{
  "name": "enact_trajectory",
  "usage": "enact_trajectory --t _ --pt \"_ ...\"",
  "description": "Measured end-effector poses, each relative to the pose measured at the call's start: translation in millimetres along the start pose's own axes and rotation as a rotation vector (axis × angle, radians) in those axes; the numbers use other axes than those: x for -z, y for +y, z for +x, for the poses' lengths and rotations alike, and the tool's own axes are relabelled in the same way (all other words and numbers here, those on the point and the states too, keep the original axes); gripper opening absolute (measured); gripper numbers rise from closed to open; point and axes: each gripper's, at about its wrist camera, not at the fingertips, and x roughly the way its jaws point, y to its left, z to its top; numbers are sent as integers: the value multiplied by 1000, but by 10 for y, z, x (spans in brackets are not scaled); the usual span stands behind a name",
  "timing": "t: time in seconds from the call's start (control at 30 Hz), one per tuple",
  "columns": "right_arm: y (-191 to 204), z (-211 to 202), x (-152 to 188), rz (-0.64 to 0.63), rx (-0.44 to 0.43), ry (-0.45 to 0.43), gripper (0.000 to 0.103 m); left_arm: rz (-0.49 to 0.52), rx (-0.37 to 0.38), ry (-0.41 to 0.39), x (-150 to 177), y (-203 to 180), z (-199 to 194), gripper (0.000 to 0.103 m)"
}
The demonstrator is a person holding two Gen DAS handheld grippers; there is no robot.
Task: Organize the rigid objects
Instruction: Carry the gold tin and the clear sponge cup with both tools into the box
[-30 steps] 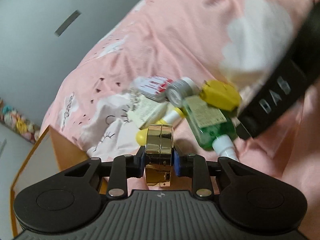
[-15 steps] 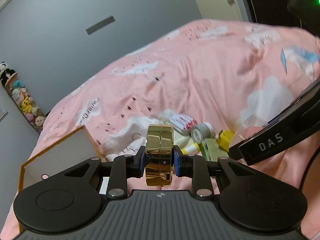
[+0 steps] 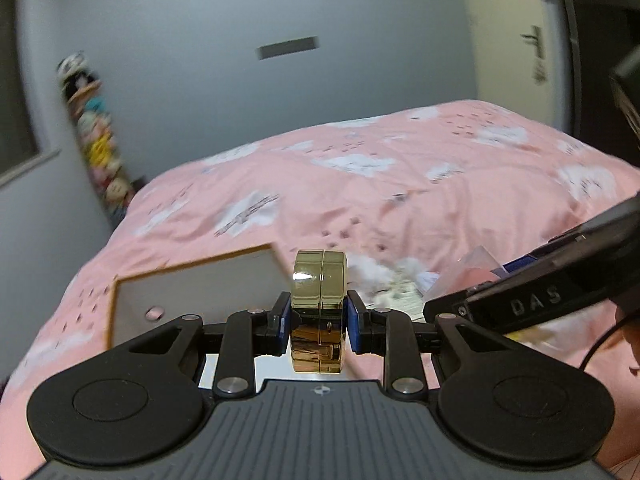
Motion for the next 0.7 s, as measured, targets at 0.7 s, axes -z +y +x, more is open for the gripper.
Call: enact_trajectory --t 0.7 --pt "1336 1286 -160 -785 -138 220 60 -294 -6 316 486 1032 612 31"
